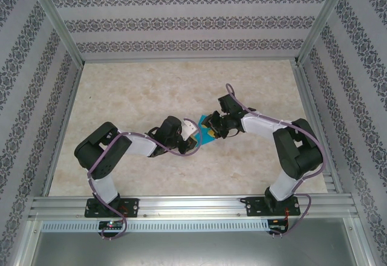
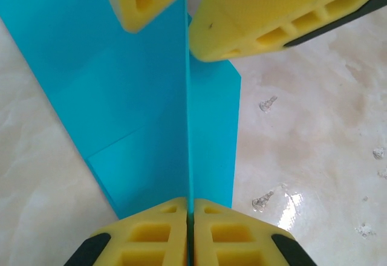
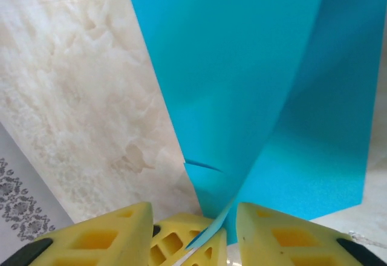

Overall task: Fold a paper plane with a square sheet of paper (pick it up from the middle)
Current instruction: Fourth fold the wing at the center of the table.

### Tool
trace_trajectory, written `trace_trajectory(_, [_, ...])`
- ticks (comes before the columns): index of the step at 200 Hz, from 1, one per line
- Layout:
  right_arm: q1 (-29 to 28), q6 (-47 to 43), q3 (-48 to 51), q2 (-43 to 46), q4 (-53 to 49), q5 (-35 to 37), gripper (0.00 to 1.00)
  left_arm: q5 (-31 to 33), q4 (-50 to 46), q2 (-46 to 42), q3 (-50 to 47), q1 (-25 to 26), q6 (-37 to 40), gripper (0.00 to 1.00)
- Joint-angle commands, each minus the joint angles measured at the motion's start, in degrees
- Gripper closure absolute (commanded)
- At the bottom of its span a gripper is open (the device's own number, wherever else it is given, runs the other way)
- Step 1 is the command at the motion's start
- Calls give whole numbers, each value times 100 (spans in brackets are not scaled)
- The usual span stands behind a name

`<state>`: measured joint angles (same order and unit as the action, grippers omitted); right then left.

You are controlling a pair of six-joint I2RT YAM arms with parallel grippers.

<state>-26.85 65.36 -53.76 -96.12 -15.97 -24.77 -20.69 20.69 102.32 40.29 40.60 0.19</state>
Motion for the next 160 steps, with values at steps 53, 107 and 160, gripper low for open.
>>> trace_trajectory(53, [250, -1162, 821, 996, 584, 295, 51, -331, 453, 127, 57, 55, -1366, 92])
trace_trajectory(107, [194, -1512, 1080, 822, 1107, 26, 59, -400, 863, 147, -87, 47, -2172, 94])
trace_trajectory(160, [16, -1735, 738, 219, 1032, -84, 64, -403, 847, 213, -70, 36, -2330, 95])
